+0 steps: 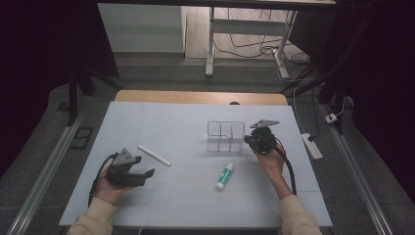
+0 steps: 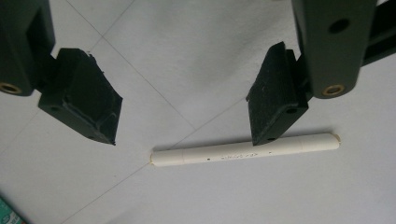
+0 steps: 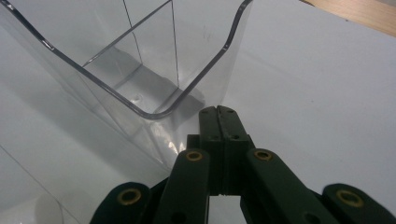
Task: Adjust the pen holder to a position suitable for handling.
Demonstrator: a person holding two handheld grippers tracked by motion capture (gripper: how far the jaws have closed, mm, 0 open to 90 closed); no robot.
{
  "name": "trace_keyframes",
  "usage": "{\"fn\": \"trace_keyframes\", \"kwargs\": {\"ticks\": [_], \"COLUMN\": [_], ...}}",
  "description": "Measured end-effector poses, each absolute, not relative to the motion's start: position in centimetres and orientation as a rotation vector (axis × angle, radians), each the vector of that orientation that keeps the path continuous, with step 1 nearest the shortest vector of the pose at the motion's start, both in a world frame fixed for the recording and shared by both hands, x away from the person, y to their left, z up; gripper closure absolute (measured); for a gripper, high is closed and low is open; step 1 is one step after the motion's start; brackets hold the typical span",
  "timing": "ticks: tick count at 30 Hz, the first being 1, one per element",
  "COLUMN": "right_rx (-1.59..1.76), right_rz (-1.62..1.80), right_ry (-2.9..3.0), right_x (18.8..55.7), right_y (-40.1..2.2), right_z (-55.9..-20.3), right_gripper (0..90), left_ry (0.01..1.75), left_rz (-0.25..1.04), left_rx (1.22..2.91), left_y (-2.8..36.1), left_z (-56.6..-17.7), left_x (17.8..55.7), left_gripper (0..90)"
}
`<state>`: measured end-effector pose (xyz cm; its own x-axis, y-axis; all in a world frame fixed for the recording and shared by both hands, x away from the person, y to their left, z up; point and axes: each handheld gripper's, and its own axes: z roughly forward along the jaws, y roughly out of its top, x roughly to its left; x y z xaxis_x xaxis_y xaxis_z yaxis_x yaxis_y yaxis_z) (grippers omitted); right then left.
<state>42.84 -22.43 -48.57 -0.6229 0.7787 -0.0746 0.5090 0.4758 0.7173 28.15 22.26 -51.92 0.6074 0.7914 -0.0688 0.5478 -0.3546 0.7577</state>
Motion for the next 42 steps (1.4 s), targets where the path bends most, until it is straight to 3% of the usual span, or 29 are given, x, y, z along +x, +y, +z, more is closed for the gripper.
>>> {"fn": "trace_keyframes", "kwargs": {"ticks": [42], "right_rx": [0.998], "right_rz": [0.949], "right_ry": [2.37], "right_x": [43.1], "right_y": [-17.6], "right_z": [-49.0], "right_gripper": [89.1], "left_ry": [1.055], "left_rz": [0.395], "left_rx": [2.072], "left_y": [22.1], "left_z": [-52.1], "left_x": [28.2], "left_gripper": [25.5]}}
